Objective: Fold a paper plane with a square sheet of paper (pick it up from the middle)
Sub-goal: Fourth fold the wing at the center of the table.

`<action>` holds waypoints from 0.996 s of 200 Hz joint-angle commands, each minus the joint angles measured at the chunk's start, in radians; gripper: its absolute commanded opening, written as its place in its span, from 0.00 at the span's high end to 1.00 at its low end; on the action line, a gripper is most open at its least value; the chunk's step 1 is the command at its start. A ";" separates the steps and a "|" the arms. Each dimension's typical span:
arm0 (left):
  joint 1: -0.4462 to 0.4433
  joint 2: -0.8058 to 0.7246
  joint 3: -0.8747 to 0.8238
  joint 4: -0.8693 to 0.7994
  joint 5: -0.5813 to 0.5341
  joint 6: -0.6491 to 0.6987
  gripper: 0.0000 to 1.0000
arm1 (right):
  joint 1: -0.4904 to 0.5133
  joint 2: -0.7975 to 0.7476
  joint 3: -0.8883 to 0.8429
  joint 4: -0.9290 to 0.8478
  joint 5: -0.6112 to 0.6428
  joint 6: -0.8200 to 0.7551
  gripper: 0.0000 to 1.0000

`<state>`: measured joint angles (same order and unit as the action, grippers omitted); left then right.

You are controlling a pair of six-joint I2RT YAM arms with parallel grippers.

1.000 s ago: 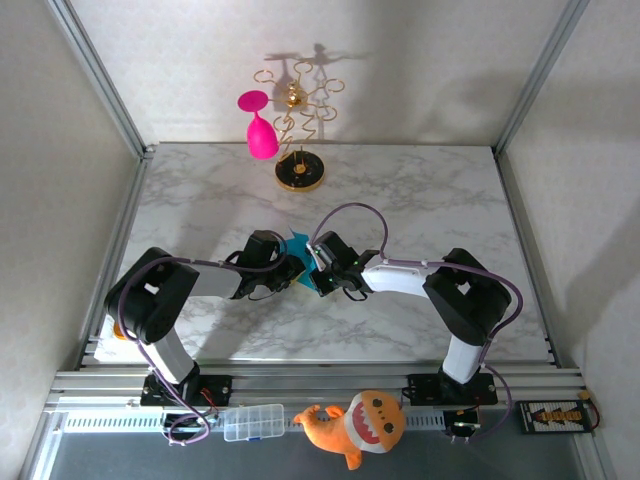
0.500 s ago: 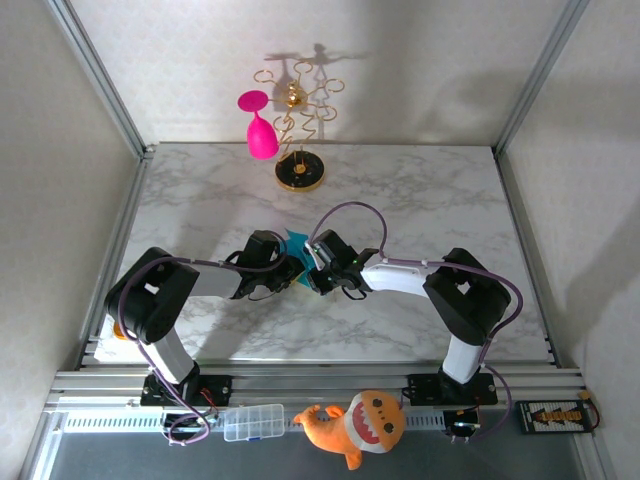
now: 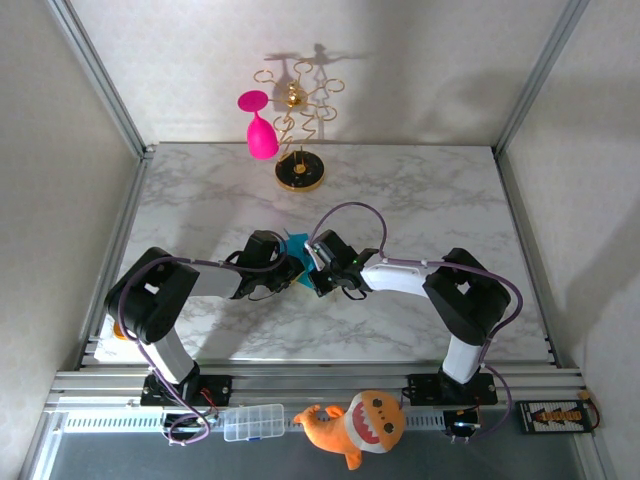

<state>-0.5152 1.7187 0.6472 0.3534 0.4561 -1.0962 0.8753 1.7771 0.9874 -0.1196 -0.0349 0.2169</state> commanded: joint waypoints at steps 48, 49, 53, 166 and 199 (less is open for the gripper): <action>-0.014 0.009 0.000 -0.075 -0.039 0.011 0.84 | 0.005 0.050 0.051 -0.033 -0.076 -0.039 0.95; -0.014 0.007 0.000 -0.075 -0.040 0.012 0.84 | 0.005 0.050 0.052 -0.034 -0.077 -0.040 0.95; -0.013 -0.001 0.000 -0.079 -0.043 0.014 0.84 | 0.006 0.050 0.055 -0.036 -0.083 -0.040 0.95; -0.003 -0.064 -0.006 -0.036 -0.034 0.063 0.80 | -0.099 0.060 0.066 -0.041 -0.341 -0.059 0.96; -0.003 -0.070 -0.019 -0.033 -0.044 0.076 0.80 | -0.114 0.085 0.071 -0.035 -0.399 -0.067 0.96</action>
<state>-0.5163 1.6814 0.6464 0.3035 0.4183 -1.0458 0.7715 1.8290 1.0332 -0.1467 -0.3550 0.1699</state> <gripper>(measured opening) 0.200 0.056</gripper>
